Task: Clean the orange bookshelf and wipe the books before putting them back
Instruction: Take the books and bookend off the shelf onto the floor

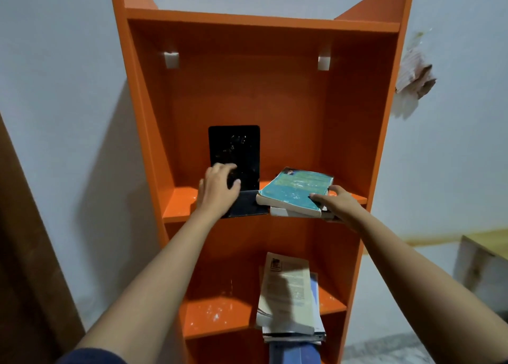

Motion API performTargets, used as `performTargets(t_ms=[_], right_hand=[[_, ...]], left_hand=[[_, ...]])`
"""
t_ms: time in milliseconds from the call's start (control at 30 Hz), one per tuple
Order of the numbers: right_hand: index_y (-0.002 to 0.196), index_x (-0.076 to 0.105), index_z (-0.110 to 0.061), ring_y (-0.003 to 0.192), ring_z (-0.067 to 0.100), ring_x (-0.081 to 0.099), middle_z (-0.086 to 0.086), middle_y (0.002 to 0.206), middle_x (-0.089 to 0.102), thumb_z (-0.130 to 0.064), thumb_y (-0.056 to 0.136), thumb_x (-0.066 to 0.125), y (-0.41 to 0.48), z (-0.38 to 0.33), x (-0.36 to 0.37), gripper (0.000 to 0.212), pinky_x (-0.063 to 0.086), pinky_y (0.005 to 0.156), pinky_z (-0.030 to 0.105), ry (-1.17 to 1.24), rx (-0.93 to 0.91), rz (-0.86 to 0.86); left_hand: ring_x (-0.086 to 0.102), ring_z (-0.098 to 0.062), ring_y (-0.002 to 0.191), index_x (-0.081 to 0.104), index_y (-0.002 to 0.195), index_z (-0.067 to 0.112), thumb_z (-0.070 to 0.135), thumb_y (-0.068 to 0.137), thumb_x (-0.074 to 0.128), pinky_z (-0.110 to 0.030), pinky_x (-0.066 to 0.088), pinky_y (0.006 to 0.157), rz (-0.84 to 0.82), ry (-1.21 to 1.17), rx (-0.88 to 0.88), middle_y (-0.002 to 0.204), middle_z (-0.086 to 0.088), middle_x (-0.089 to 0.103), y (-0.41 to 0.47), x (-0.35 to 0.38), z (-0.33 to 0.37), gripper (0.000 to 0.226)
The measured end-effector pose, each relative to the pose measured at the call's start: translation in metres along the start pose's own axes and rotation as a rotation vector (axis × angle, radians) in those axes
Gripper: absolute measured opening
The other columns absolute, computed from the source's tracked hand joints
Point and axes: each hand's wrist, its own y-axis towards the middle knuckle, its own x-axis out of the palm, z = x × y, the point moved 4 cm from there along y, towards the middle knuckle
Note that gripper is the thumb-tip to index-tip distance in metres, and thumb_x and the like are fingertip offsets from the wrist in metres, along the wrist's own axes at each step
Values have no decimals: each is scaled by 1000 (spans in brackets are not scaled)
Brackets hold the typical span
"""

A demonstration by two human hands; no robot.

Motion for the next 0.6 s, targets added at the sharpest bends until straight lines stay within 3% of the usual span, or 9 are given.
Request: performTargets(t_ms=[67, 167, 267, 400, 533, 600], right_hand=[[145, 25, -21, 79, 21, 61, 17, 117, 59, -34, 83, 69, 1, 3, -2, 76, 49, 52, 27, 168, 63, -110], [145, 23, -27, 88, 22, 63, 14, 119, 58, -27, 84, 68, 6, 3, -2, 76, 52, 54, 28, 324, 103, -211], [145, 22, -31, 88, 24, 64, 15, 113, 61, -21, 83, 69, 18, 6, -4, 78, 54, 51, 28, 366, 117, -264], [141, 28, -35, 98, 32, 65, 18, 115, 62, -11, 80, 70, 29, 10, -6, 78, 57, 53, 31, 435, 151, -312], [140, 31, -37, 108, 32, 62, 14, 115, 63, -11, 82, 69, 28, 12, -7, 74, 56, 73, 36, 423, 143, -283], [141, 31, -35, 103, 26, 64, 9, 114, 63, -10, 84, 65, 20, 14, -8, 71, 56, 67, 32, 428, 129, -231]], left_hand=[[41, -24, 122, 43, 137, 17, 23, 89, 59, -30, 32, 95, 184, -69, -36, 133, -9, 45, 8, -13, -3, 52], [35, -27, 132, 22, 148, 21, 24, 90, 61, -24, 27, 97, 227, -240, -126, 147, -12, 29, 26, -15, -13, 70], [21, -31, 141, 6, 149, 35, 28, 91, 58, -44, 24, 111, 139, -421, -190, 157, -6, 15, 40, -2, -23, 78], [27, -31, 139, 6, 149, 33, 21, 94, 53, -50, 21, 114, 165, -453, -143, 157, 2, 17, 45, 10, -23, 73], [32, -30, 136, 10, 149, 32, 16, 94, 53, -50, 26, 112, 236, -459, -140, 156, -2, 23, 36, 8, -20, 72], [34, -28, 134, 13, 149, 33, 16, 94, 55, -44, 29, 110, 247, -467, -138, 154, -4, 27, 28, 4, -18, 71]])
